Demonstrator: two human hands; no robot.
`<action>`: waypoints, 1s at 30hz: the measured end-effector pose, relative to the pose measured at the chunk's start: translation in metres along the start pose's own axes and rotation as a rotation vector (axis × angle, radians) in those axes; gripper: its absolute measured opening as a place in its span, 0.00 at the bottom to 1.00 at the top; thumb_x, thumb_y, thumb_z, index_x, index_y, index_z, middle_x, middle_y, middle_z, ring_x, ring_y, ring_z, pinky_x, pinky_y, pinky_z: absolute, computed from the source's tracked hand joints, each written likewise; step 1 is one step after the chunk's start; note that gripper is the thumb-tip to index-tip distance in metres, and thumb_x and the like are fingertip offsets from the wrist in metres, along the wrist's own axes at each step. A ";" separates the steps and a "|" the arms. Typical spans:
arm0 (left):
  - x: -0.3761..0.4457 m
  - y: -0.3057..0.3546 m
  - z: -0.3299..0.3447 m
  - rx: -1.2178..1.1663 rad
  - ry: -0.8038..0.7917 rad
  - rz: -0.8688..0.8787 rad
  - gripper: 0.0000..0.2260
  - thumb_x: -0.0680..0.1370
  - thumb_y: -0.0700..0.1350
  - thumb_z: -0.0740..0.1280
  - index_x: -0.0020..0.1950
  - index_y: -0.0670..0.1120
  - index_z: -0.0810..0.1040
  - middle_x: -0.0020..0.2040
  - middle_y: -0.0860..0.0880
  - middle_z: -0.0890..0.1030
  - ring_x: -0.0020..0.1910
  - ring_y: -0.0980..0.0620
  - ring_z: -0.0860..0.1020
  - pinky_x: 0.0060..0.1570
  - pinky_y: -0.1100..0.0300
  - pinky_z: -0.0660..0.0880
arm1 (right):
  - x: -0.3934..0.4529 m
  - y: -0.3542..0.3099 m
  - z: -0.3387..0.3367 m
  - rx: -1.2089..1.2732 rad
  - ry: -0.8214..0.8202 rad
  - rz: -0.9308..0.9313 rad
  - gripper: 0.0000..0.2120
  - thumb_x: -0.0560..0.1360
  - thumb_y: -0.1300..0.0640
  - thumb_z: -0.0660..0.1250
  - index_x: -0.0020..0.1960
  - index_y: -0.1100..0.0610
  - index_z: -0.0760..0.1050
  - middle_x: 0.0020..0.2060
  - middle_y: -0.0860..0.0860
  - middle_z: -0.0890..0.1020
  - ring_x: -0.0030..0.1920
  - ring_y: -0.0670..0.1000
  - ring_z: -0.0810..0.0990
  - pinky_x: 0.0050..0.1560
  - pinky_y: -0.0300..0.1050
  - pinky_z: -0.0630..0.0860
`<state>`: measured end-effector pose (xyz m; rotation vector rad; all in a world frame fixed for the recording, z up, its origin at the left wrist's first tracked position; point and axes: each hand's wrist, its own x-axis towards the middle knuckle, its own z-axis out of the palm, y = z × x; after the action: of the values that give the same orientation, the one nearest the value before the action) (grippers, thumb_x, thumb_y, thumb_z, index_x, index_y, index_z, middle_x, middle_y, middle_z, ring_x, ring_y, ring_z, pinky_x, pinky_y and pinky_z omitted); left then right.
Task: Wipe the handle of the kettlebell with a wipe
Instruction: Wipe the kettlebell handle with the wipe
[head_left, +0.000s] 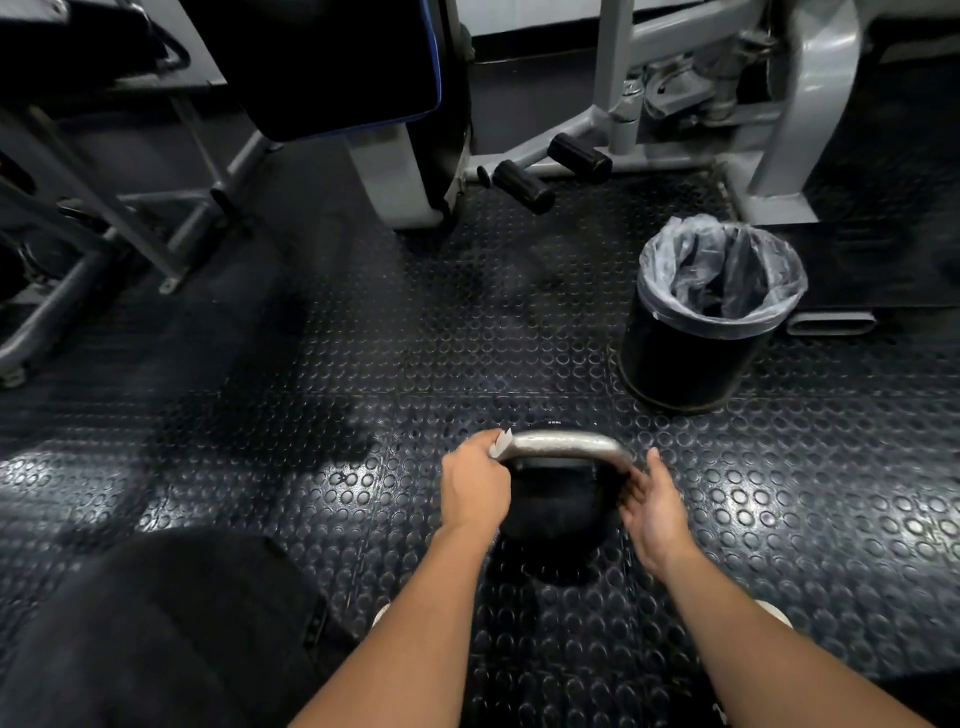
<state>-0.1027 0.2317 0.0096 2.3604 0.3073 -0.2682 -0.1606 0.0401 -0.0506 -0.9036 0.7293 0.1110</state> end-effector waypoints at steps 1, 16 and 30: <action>-0.004 0.000 0.001 -0.008 0.019 0.007 0.26 0.79 0.31 0.56 0.69 0.53 0.80 0.56 0.45 0.84 0.47 0.41 0.84 0.43 0.52 0.82 | 0.000 0.001 0.000 -0.003 0.004 0.004 0.32 0.82 0.38 0.53 0.74 0.62 0.66 0.61 0.53 0.79 0.58 0.48 0.76 0.68 0.46 0.65; -0.020 -0.015 0.019 -0.155 0.119 -0.036 0.22 0.82 0.33 0.58 0.72 0.49 0.77 0.67 0.50 0.81 0.64 0.44 0.81 0.68 0.49 0.76 | 0.002 0.002 -0.002 -0.013 0.014 0.004 0.34 0.80 0.36 0.55 0.73 0.62 0.67 0.61 0.53 0.79 0.59 0.48 0.77 0.69 0.47 0.66; -0.026 -0.005 0.023 -0.194 0.163 0.035 0.21 0.82 0.32 0.59 0.72 0.45 0.78 0.71 0.55 0.77 0.71 0.55 0.75 0.74 0.59 0.68 | 0.001 0.002 -0.002 -0.021 0.027 -0.005 0.33 0.81 0.37 0.54 0.73 0.62 0.67 0.65 0.55 0.78 0.66 0.51 0.73 0.70 0.47 0.65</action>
<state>-0.1311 0.2152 -0.0029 2.1967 0.3533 -0.0270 -0.1615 0.0397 -0.0526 -0.9284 0.7522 0.1025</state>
